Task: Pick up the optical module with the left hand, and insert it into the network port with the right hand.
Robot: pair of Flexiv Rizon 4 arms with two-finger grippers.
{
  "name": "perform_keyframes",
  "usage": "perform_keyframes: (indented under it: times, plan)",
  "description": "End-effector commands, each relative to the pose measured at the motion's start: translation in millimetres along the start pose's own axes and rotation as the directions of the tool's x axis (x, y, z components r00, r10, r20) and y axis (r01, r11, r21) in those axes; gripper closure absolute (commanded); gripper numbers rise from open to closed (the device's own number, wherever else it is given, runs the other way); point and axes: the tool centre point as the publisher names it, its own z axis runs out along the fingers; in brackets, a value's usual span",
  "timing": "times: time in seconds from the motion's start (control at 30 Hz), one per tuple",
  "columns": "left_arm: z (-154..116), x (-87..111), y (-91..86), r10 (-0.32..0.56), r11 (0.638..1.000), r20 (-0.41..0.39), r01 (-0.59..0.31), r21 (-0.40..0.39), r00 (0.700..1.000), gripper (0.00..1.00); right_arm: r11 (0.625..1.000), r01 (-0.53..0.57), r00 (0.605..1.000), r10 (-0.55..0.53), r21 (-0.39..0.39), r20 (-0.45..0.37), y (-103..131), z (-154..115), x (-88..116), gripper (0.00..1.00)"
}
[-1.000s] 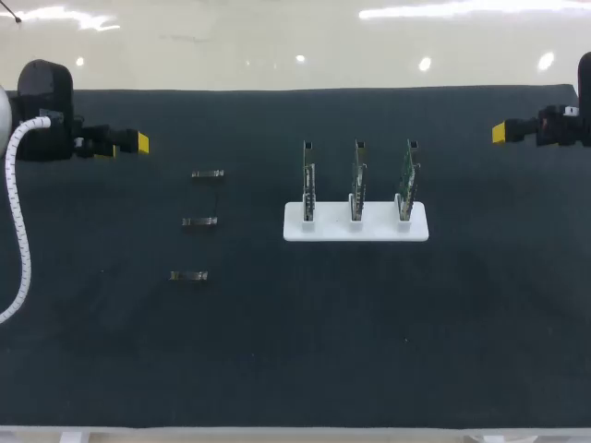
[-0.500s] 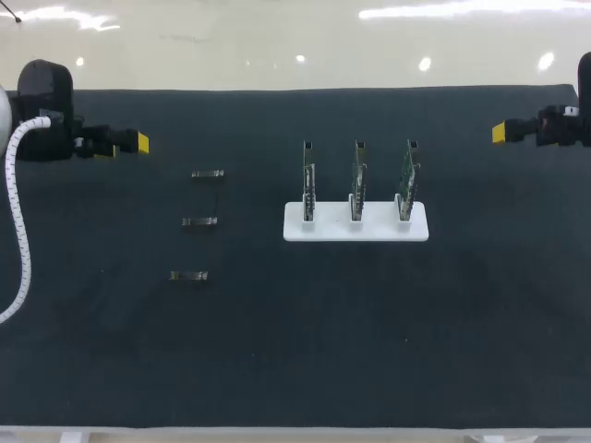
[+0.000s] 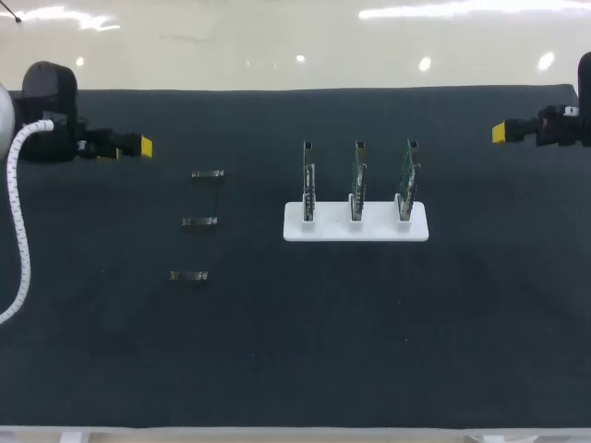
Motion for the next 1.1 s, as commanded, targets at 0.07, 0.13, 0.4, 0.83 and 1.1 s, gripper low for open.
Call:
perform_keyframes:
  times: [0.07, 0.13, 0.4, 0.83, 1.1]
  plan:
    - [-10.0, 2.2, 1.0, 0.078, 0.997, -0.075, -0.076, 0.030, 0.994, 0.00, 1.000, -0.001, 1.000, 0.001, 0.005, 0.001, 1.1, -0.3, 0.4, 0.00]
    - [-14.7, 6.6, 2.6, 0.129, 0.991, -0.108, -0.126, 0.041, 0.986, 0.00, 1.000, -0.001, 1.000, 0.001, 0.005, 0.001, 1.1, -0.3, 0.4, 0.00]
    - [-26.0, 24.0, 12.0, 0.346, 0.938, -0.238, -0.337, 0.081, 0.907, 0.00, 1.000, -0.001, 1.000, 0.001, 0.005, 0.001, 1.1, -0.3, 0.4, 0.00]
    - [-36.8, 31.0, 20.6, 0.517, 0.852, -0.425, -0.498, 0.164, 0.743, 0.00, 1.000, -0.001, 1.000, 0.001, 0.005, 0.001, 1.1, -0.3, 0.4, 0.00]
    - [-46.8, 40.4, 31.4, 0.661, 0.739, -0.432, -0.632, 0.234, 0.613, 0.00, 1.000, -0.001, 1.000, 0.001, 0.005, 0.001, 1.1, -0.3, 0.4, 0.00]
